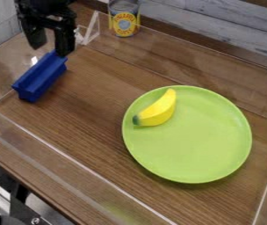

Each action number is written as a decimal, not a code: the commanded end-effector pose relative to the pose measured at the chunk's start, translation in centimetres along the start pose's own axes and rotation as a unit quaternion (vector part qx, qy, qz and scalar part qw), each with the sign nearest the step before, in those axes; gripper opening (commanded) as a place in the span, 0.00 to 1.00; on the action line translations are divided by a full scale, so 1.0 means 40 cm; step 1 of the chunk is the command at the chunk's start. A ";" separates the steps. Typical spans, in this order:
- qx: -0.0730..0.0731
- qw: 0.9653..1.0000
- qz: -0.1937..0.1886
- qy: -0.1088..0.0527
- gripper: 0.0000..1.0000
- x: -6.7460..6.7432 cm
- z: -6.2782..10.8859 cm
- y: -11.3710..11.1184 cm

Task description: Put the blue object in the green plate

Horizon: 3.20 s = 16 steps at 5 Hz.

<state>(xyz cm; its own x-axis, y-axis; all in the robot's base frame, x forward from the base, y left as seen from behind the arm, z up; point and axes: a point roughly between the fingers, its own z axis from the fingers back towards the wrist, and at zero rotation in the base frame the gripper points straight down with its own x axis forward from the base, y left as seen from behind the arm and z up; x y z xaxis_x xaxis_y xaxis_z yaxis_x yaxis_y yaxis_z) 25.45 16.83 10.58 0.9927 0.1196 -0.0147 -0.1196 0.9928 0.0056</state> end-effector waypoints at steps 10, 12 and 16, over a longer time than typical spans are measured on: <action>-0.039 0.998 0.047 0.011 1.00 0.039 -0.024 0.079; -0.051 0.997 0.052 0.021 1.00 0.032 -0.028 0.074; -0.056 0.997 0.047 0.027 0.00 0.038 -0.077 0.084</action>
<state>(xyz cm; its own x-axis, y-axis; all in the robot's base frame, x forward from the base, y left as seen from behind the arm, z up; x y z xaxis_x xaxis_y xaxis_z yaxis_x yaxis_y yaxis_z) 25.90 19.60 5.83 0.9712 0.2007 -0.1286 -0.2171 0.9675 -0.1298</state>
